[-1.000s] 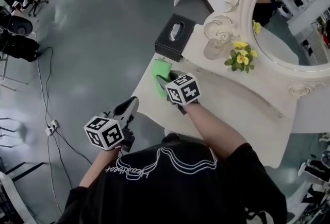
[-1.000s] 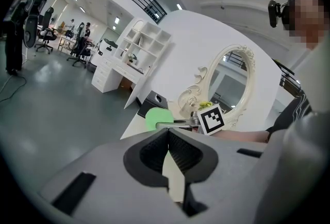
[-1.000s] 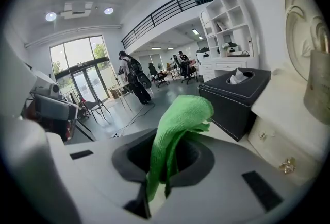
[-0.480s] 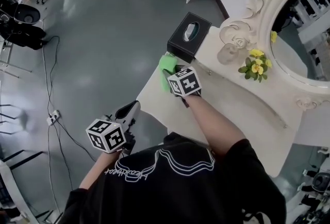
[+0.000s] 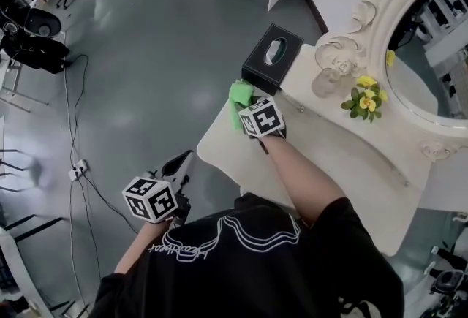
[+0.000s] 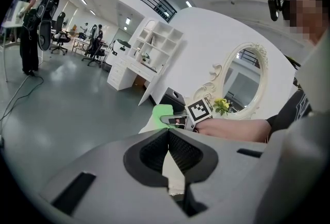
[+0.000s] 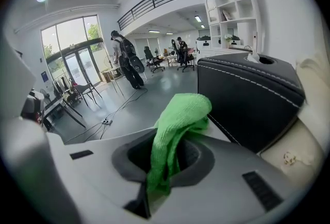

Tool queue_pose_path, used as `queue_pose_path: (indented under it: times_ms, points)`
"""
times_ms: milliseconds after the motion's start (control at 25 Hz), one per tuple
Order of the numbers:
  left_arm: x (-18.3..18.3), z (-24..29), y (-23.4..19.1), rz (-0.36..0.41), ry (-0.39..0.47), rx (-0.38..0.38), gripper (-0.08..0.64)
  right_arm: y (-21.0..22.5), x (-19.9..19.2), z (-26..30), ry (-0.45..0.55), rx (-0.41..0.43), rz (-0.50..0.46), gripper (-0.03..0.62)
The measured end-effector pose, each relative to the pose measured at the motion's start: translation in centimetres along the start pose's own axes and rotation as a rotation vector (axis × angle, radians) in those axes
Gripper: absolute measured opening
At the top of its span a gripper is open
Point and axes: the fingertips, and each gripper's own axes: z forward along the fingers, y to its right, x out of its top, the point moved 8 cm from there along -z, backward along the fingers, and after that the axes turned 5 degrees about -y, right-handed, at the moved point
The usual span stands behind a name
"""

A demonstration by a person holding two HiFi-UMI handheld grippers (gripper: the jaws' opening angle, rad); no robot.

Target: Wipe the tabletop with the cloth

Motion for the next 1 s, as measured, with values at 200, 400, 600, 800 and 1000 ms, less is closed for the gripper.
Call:
queue_pose_path:
  times_ms: [200,400,600,800,1000]
  points:
    - [-0.1,0.2,-0.2,-0.012,-0.002,0.001,0.005,0.0,0.0,0.1,-0.005,-0.006,-0.006,0.058]
    - [0.0,0.5,-0.3,-0.009,0.0,-0.002,0.005,0.0,0.0,0.1,-0.01,-0.01,-0.006,0.058]
    - [0.1,0.5,-0.6,-0.024,0.001,0.002,0.005,0.0,-0.3,-0.2,-0.023,-0.016,-0.016,0.058]
    - [0.4,0.6,-0.8,-0.031,0.004,-0.001,0.005,0.3,-0.7,-0.8,-0.032,-0.021,-0.005,0.058]
    - [0.2,1.0,-0.3,-0.049,0.001,-0.032,0.005,0.8,-1.6,-1.6,-0.033,-0.024,0.019,0.058]
